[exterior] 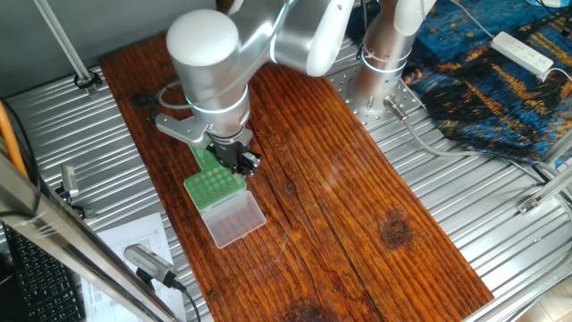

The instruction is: Transfer all large pipette tips from one holder to another

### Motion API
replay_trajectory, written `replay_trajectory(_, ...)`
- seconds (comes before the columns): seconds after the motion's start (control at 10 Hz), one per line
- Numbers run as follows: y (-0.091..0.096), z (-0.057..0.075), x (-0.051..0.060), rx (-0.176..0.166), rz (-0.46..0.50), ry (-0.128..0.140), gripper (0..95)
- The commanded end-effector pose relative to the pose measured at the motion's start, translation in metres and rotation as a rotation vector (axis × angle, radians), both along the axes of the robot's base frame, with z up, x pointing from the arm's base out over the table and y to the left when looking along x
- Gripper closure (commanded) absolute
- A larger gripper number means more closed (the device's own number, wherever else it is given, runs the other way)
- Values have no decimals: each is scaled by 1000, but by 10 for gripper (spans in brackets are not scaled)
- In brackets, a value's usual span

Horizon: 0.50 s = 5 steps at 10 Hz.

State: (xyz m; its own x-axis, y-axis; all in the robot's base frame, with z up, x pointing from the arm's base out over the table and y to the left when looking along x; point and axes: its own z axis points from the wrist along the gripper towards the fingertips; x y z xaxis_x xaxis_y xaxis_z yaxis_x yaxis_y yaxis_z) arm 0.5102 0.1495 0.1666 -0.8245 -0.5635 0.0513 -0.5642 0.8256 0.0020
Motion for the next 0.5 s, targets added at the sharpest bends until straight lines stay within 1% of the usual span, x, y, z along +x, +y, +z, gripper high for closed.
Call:
replay_trajectory(0.1, 1, -5, 1, 0, -7, -6, 760)
replay_trajectory(0.5, 2, -9, 1, -4, -6, -16, 760)
